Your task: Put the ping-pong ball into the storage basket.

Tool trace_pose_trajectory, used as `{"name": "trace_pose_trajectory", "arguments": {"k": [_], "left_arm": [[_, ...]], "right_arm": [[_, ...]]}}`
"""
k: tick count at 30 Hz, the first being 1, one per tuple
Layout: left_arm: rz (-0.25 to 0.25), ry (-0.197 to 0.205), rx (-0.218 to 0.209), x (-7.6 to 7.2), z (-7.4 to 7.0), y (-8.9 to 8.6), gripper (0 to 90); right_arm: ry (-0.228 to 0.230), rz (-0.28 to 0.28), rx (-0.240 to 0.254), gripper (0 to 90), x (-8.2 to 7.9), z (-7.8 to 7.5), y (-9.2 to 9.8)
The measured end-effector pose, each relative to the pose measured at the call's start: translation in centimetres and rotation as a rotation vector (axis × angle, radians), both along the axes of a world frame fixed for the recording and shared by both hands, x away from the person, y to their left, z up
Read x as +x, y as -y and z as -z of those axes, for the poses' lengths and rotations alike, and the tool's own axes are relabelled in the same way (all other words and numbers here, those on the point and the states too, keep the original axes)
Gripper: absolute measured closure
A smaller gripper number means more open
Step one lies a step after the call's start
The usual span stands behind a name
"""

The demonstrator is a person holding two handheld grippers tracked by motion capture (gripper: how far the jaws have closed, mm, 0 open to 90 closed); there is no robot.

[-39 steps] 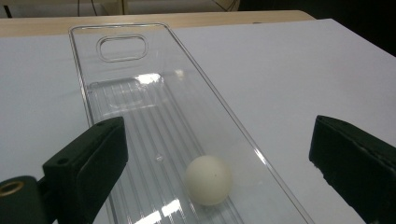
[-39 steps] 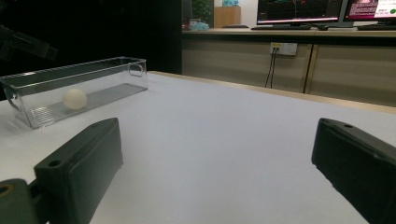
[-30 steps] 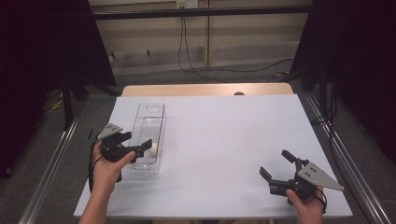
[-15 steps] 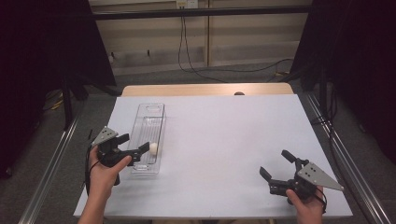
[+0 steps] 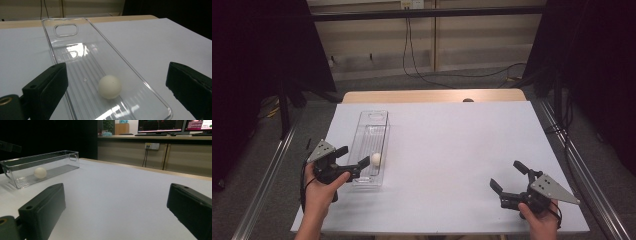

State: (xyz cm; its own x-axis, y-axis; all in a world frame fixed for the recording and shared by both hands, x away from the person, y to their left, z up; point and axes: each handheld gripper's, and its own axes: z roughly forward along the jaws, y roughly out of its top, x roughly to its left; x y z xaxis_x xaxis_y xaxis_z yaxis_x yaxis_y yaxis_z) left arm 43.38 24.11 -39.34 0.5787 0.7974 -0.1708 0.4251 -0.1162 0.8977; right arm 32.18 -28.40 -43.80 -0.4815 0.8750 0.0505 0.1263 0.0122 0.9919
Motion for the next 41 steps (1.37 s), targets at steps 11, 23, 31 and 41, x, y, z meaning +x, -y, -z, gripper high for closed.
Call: {"name": "trace_pose_trajectory", "arguments": {"k": [11,23,31,41], "left_arm": [[-0.003,0.027,0.003,-0.5,0.1,-0.2,4.3],[-0.004,0.037,-0.007,-1.1,0.7,-0.6,4.0],[-0.009,0.079,-0.024,-1.9,1.1,-1.1,4.0],[-0.014,0.131,-0.053,-3.0,1.9,-1.4,3.9]], "right_arm": [[0.002,0.004,0.001,1.4,0.0,-0.1,0.1],[0.0,-0.004,0.003,1.4,0.0,-0.1,0.1],[0.003,0.0,0.001,1.4,0.0,-0.1,0.0],[0.005,0.004,0.004,1.4,0.0,-0.1,0.0]]}}
